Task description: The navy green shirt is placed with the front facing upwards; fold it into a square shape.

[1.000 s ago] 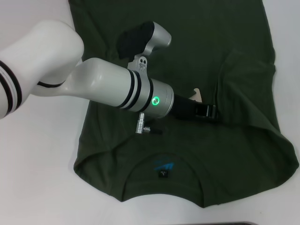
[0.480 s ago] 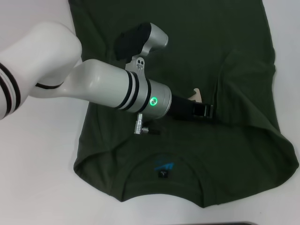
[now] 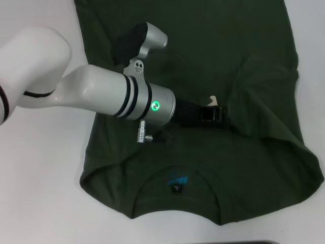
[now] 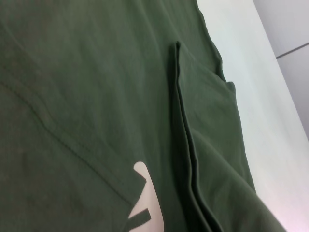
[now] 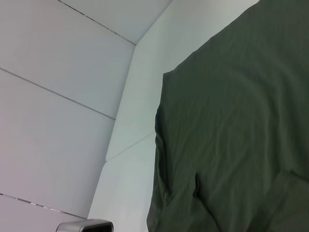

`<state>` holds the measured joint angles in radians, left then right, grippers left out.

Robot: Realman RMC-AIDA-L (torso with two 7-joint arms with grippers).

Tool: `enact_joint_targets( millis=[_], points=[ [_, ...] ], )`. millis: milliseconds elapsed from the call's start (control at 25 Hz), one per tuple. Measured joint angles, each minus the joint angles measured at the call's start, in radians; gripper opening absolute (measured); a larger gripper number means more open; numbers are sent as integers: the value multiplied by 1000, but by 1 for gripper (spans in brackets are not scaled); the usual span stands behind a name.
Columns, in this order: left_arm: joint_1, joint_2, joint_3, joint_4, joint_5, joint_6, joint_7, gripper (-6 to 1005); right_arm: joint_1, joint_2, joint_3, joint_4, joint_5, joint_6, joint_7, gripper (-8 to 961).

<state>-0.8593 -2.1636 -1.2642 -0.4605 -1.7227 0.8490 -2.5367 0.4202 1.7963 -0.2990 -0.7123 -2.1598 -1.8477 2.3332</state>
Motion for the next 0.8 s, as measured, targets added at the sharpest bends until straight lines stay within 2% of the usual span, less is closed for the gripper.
enact_joint_targets(
  millis=[320, 520, 800],
  points=[
    [26, 12, -126, 4, 11, 62, 56, 3, 0, 0, -1, 14, 0, 4, -3, 624],
    [30, 23, -140, 5, 17, 67, 58, 4, 0, 0, -4, 15, 0, 4, -5, 626],
    [37, 25, -159, 15, 17, 67, 78, 9, -1, 1, -3, 18, 0, 4, -7, 628]
  ],
)
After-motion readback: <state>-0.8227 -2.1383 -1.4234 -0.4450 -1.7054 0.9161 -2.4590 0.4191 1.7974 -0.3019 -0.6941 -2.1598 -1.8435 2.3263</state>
